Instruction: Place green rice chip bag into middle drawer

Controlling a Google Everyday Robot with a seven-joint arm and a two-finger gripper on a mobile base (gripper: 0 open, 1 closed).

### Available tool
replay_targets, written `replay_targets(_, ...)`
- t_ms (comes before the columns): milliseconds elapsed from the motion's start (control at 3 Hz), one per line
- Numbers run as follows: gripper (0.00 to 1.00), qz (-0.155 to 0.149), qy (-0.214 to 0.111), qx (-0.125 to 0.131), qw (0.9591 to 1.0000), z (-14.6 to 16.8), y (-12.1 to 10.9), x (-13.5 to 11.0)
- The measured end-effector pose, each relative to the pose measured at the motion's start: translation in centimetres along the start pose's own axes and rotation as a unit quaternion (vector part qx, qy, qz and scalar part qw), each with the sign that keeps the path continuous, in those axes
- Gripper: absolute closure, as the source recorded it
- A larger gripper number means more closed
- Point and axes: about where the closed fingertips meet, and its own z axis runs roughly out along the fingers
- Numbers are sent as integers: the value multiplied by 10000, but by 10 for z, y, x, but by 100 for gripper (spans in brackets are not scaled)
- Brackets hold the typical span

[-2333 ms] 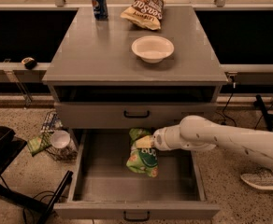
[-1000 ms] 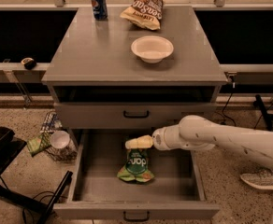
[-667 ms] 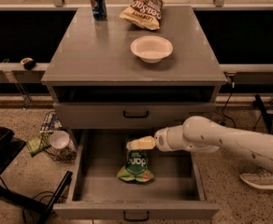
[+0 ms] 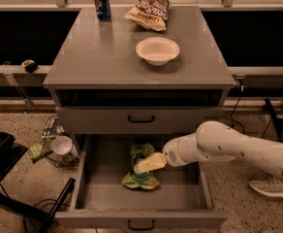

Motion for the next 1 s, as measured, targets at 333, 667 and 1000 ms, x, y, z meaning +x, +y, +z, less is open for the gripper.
replay_targets(333, 0, -345, 1356, 10, 9902, -30, 38, 52)
replay_targets(667, 0, 26, 2224, 206, 9747, -88, 83, 85)
replay_targets(1000, 0, 517, 2582, 801, 9614, -191, 125, 102)
